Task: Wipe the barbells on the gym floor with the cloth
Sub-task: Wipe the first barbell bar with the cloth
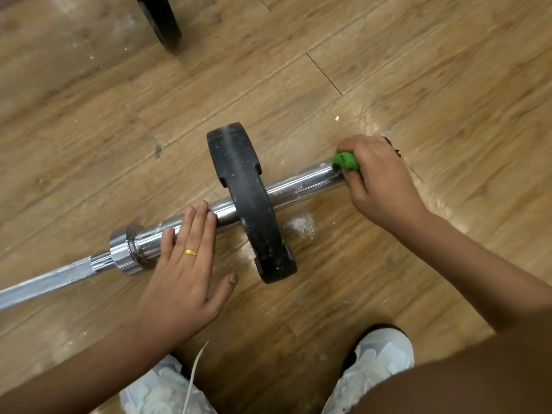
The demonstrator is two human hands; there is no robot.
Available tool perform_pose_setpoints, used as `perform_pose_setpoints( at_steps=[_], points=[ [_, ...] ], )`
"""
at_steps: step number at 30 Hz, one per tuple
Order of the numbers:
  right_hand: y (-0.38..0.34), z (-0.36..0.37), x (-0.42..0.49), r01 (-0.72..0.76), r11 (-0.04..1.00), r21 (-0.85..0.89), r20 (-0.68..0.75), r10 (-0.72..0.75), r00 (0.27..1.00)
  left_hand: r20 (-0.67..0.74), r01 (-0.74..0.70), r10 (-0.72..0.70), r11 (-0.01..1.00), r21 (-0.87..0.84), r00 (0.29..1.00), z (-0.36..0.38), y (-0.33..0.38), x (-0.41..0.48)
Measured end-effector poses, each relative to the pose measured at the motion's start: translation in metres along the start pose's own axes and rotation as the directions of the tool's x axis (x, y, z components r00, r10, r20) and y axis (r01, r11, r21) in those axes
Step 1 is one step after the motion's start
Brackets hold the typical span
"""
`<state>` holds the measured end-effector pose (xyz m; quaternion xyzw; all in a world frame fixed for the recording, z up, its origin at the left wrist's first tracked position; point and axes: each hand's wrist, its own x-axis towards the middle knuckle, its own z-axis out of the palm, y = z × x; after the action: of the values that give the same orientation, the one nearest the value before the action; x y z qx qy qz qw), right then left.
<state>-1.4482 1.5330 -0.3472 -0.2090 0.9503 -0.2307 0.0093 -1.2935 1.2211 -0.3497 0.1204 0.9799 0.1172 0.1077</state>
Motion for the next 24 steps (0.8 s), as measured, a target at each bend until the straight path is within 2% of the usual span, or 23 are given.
perform_pose_setpoints(
  at_steps=[4, 9, 14, 19, 23, 24],
  points=[
    [0.0, 0.002, -0.007, 0.126, 0.992, 0.014, 0.066, -0.126, 0.99, -0.014, -0.023, 0.024, 0.999, 0.028, 1.0, 0.005, 0.0, -0.004],
    [-0.002, 0.002, -0.007, -0.002, 1.0, 0.013, -0.031, 0.003, 1.0, -0.029, -0.031, 0.032, 0.999, 0.04, 0.999, 0.008, 0.003, -0.007],
    [0.003, 0.001, -0.015, 0.163, 0.985, 0.05, 0.07, -0.166, 0.984, -0.035, -0.044, 0.045, 0.998, 0.047, 0.998, 0.013, 0.006, -0.012],
    [0.001, -0.002, -0.021, 0.001, 0.999, 0.041, -0.044, 0.001, 0.999, -0.016, -0.041, 0.042, 0.999, 0.021, 0.999, 0.013, 0.008, -0.017],
    [-0.006, 0.002, -0.025, 0.126, 0.991, 0.046, 0.101, -0.13, 0.986, -0.013, -0.052, 0.051, 0.998, -0.034, 0.999, 0.01, 0.013, -0.022],
    [-0.001, -0.003, -0.021, 0.108, 0.993, 0.042, 0.12, -0.112, 0.986, -0.008, -0.054, 0.054, 0.998, -0.042, 0.999, 0.01, 0.014, -0.024]
  ],
)
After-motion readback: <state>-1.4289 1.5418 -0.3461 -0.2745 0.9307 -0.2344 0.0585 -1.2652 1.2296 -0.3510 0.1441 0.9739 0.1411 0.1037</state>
